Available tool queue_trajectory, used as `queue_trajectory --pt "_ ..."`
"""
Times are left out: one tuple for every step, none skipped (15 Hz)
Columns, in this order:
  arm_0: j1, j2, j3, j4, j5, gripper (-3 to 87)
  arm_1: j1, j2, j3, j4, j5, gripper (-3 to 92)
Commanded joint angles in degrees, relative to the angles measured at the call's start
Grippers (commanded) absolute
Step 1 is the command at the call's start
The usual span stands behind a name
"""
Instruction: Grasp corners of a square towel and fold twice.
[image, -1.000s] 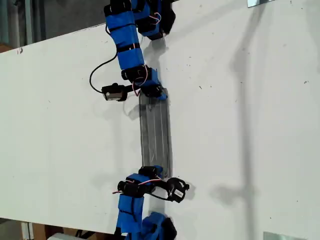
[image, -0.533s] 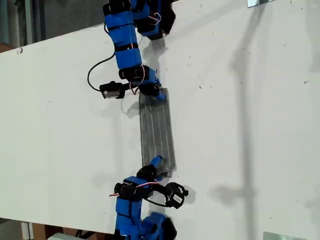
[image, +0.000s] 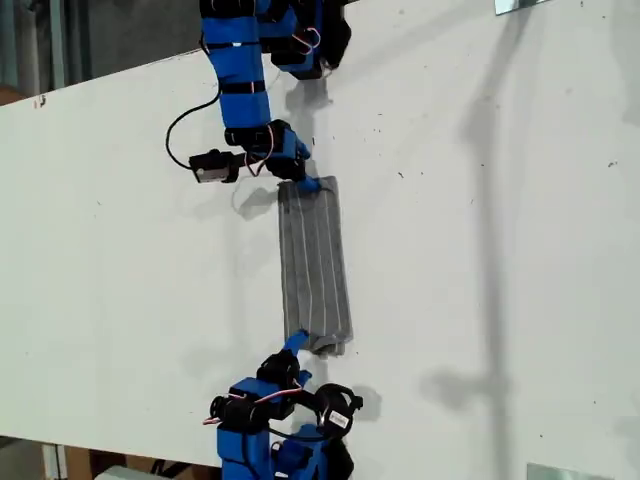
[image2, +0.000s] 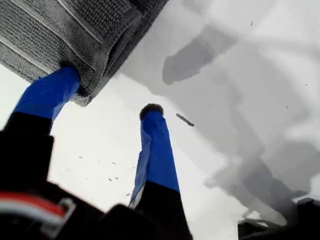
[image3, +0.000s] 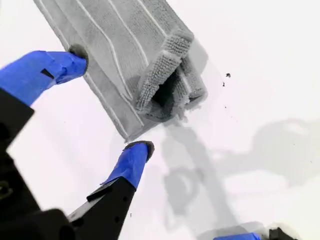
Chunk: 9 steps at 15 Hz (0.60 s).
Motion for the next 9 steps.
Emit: queue_trajectory --pt "1.32 2.46 0.00 -1.14 -1.05 31.9 -0.18 -1.58 0.00 -4.48 -0.97 29.3" --pt "1.58 2.46 0.09 -1.32 -1.32 31.9 -0.44 -3.96 -0.79 -6.15 -1.32 29.5" --pt "2.11 2.46 0.09 -1.41 -1.76 31.9 -1.14 -6.24 -2.37 -7.73 -1.93 29.6" --pt "2.81 2.46 0.09 -1.41 -2.29 31.9 -2.37 -7.73 -5.36 -7.47 -2.02 29.6" --pt "3.43 2.46 0.26 -1.41 -2.72 31.9 -2.81 -8.79 -8.17 -5.98 -2.20 29.6" --pt "3.87 2.55 0.44 -1.41 -3.25 31.9 -1.85 -10.28 -9.32 -5.71 -2.81 29.6" --pt "4.31 2.55 0.70 -1.67 -3.60 31.9 -0.88 -12.22 -10.11 -6.68 -4.04 29.6" --pt "4.48 2.55 0.97 -2.02 -3.87 31.9 -0.70 -14.59 -12.30 -7.21 -5.10 29.3" --pt "4.57 2.64 1.49 -2.72 -3.87 31.9 -1.14 -17.58 -15.91 -7.21 -6.50 28.5"
